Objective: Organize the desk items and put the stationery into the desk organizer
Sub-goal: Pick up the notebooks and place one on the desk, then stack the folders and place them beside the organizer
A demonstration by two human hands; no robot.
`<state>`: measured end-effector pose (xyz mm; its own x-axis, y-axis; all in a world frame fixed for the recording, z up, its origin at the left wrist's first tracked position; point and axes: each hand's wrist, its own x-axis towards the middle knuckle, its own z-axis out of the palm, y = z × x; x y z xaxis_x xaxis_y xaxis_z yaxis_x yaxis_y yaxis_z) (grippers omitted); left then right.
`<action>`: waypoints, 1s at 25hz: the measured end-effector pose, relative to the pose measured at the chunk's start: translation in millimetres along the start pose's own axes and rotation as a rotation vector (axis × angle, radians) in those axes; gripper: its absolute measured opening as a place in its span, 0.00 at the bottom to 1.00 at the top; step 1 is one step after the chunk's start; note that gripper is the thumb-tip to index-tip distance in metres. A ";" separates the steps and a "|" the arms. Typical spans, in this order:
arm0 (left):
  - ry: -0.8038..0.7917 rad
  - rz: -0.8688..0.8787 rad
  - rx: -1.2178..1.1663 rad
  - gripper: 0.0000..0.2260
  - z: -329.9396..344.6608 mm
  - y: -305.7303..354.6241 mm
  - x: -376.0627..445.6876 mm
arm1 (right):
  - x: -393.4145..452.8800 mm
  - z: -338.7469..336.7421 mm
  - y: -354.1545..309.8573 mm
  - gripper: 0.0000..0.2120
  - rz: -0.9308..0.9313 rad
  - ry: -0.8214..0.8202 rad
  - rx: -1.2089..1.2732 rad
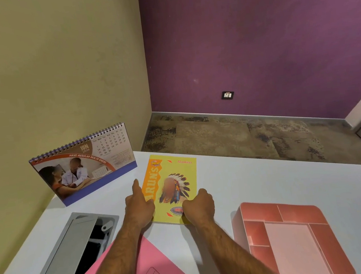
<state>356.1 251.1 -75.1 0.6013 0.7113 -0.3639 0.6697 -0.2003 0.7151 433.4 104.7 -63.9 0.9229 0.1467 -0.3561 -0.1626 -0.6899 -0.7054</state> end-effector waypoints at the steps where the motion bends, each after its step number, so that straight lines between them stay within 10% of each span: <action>1: -0.004 -0.001 -0.005 0.38 0.5 0.5 -1.4 | -1.3 -0.4 0.0 0.18 -0.004 -0.003 -0.001; 13: 0.188 0.126 -0.078 0.37 -37.2 8.5 -75.0 | -71.3 -41.0 18.7 0.26 -0.144 -0.065 -0.018; 25: 0.292 -0.165 -0.187 0.28 -28.4 -65.8 -246.4 | -188.8 -63.7 101.2 0.25 -0.240 -0.301 -0.541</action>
<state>151.5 108.1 -15.6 0.3244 0.8912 -0.3169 0.6400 0.0399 0.7673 264.9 -38.0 -29.0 0.7609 0.4785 -0.4383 0.3066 -0.8604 -0.4071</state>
